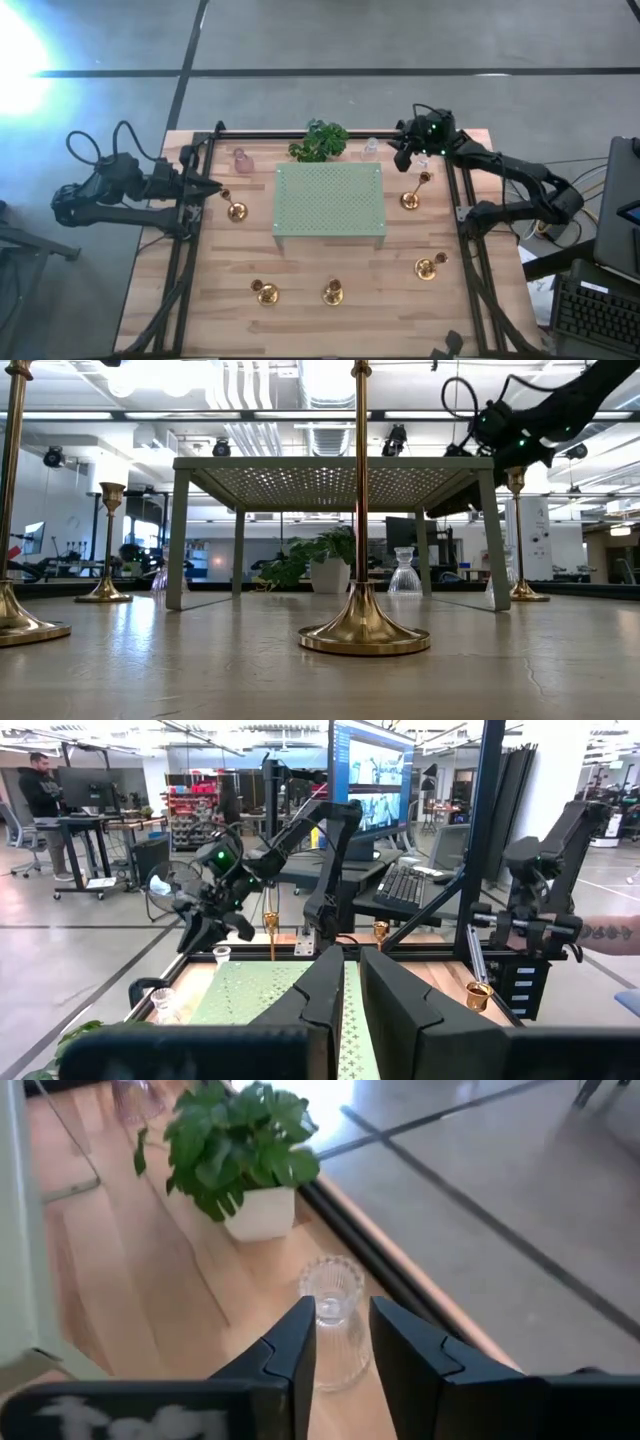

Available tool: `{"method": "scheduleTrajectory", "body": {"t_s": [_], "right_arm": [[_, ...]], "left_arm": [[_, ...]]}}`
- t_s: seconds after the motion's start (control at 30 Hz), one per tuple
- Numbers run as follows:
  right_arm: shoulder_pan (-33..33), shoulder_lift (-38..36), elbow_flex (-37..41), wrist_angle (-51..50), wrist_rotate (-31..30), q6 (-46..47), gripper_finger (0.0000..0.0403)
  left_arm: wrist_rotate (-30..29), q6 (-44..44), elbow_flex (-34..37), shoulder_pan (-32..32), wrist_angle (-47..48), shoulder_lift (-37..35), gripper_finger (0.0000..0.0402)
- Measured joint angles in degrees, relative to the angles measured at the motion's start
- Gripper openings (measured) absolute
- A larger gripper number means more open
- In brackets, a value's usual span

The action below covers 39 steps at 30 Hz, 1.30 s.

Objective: Pick & Place candle stick holders
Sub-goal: Put the transparent candle holder on the shelf

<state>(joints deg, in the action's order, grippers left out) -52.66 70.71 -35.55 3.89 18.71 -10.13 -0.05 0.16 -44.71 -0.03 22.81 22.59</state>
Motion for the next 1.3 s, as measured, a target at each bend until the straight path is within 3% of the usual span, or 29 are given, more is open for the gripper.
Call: {"method": "scheduleTrajectory", "body": {"t_s": [0.43,1.03,1.3], "right_arm": [[0.00,9.02,0.96,2.69,7.02,-4.06,0.0160],[0.02,11.31,7.32,19.41,5.14,-0.59,0.0236],[0.00,19.30,7.43,26.88,2.35,1.18,0.0236]], "left_arm": [[0.01,0.00,-0.01,0.00,0.02,0.00,0.0045],[0.02,0.02,-0.01,0.00,0.01,0.01,0.0045],[0.02,0.00,0.00,0.00,0.00,0.00,0.0045]]}}
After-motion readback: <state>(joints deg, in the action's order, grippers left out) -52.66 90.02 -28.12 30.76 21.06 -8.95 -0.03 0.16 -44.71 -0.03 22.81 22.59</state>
